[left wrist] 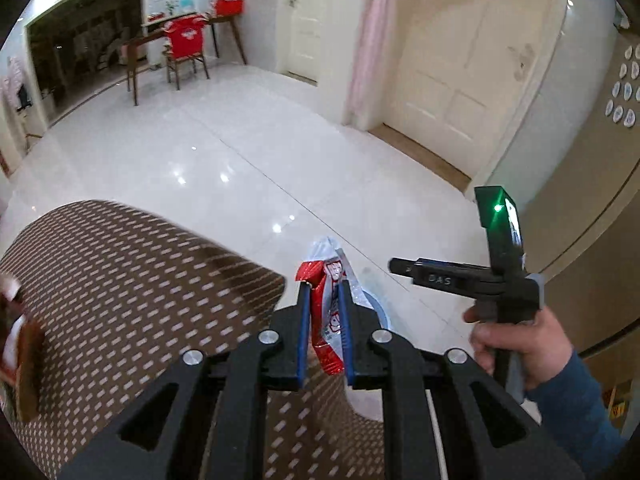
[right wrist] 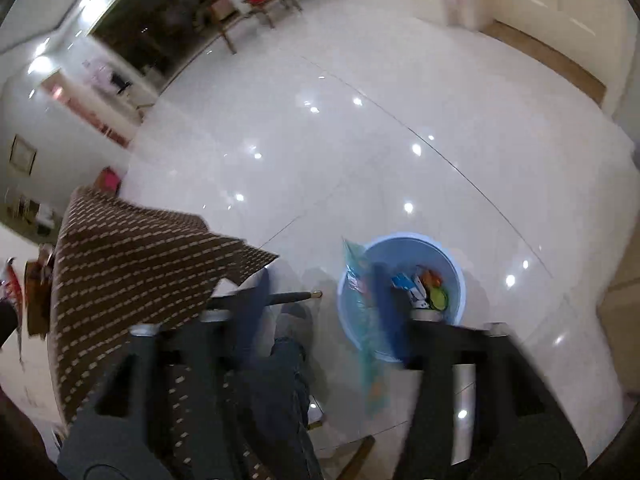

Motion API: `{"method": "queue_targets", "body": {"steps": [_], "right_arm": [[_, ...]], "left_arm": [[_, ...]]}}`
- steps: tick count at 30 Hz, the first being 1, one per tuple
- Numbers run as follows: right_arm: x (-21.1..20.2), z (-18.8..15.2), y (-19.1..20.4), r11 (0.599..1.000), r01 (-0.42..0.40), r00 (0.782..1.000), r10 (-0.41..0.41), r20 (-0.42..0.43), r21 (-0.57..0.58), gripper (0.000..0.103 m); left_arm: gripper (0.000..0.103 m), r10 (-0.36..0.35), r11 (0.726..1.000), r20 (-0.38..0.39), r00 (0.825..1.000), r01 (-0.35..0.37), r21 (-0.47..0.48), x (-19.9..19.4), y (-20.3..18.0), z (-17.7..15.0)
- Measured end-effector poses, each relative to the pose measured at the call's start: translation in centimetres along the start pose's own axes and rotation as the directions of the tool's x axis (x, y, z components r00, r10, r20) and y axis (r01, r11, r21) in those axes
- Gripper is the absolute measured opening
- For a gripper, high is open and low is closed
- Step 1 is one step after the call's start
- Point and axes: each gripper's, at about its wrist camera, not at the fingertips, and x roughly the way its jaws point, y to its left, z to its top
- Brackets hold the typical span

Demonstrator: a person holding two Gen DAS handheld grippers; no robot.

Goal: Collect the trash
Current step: 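Carry both items to the blue bucket and open both tools to drop them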

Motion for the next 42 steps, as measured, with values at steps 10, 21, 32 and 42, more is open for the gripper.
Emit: {"method": "queue_targets", "body": {"steps": [10, 21, 32, 42], "right_arm": [[-7.1, -0.2, -3.8, 0.993, -0.041, 0.985, 0.022, 0.171, 0.107, 0.076], [-12.7, 1.2, -4.5, 0.993, -0.047, 0.952, 0.012, 0.307, 0.108, 0.084], [-12.5, 0.0, -2.9, 0.993, 0.011, 0.951, -0.046, 0.306, 0.117, 0.097], [-14.2, -0.5, 2.0, 0.997, 0.057, 0.941, -0.068, 0.332, 0.042, 0.097]], "left_arm": [[0.013, -0.068, 0.994, -0.114, 0.991, 0.077, 0.079, 6.9, -4.1, 1.9], [0.055, -0.109, 0.988, -0.234, 0.966, 0.131, 0.079, 12.4, -5.4, 3.1], [0.089, -0.009, 0.999, -0.113, 0.994, 0.014, 0.048, 8.0, -3.9, 3.7], [0.091, 0.006, 1.000, 0.032, 0.999, -0.007, 0.013, 0.0, -2.3, 2.8]]}}
